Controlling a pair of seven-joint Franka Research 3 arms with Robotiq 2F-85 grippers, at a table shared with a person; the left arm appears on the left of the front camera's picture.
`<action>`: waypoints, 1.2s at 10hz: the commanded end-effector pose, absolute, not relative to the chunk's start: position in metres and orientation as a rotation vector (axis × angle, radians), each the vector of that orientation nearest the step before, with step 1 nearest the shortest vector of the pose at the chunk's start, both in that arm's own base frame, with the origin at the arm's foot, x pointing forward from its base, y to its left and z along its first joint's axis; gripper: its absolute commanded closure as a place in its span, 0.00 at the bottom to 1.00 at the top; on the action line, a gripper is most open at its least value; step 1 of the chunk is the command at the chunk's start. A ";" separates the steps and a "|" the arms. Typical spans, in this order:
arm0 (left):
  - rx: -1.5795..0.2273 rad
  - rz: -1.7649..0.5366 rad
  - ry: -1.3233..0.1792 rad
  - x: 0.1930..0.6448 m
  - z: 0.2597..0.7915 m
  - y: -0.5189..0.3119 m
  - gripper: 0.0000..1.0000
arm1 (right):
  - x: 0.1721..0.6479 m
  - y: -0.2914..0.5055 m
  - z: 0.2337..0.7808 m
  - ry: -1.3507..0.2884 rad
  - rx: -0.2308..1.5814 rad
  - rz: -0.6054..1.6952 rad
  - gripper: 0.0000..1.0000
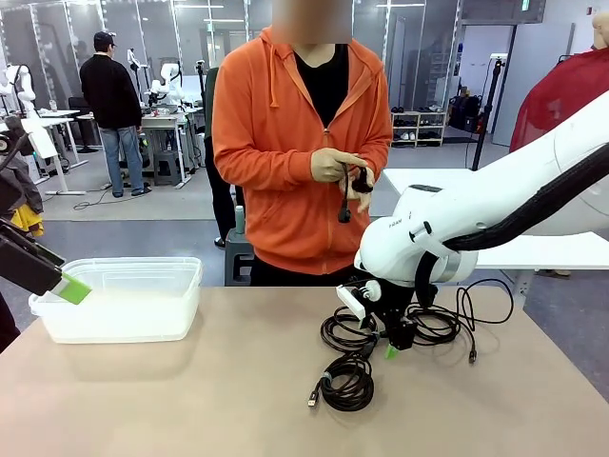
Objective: Organize and store the cables.
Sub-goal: Place the Power Cable into the Organizing box.
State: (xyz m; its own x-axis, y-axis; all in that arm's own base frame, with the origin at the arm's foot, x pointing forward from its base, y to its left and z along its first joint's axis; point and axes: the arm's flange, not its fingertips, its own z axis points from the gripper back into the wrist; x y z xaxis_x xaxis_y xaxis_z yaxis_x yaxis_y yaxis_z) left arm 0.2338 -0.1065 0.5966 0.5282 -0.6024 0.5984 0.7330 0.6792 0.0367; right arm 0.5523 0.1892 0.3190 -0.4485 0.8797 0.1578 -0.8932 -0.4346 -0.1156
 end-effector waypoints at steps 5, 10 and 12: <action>-0.225 -0.810 -0.619 0.235 0.596 -0.106 0.00 | 0.574 0.191 0.300 -0.205 0.069 2.079 0.00; -0.225 -0.810 -0.619 0.235 0.596 -0.106 0.00 | 0.580 0.189 0.300 -0.161 0.079 2.085 0.29; -0.225 -0.810 -0.619 0.235 0.596 -0.106 0.00 | 0.579 0.192 0.301 -0.157 0.070 2.087 0.87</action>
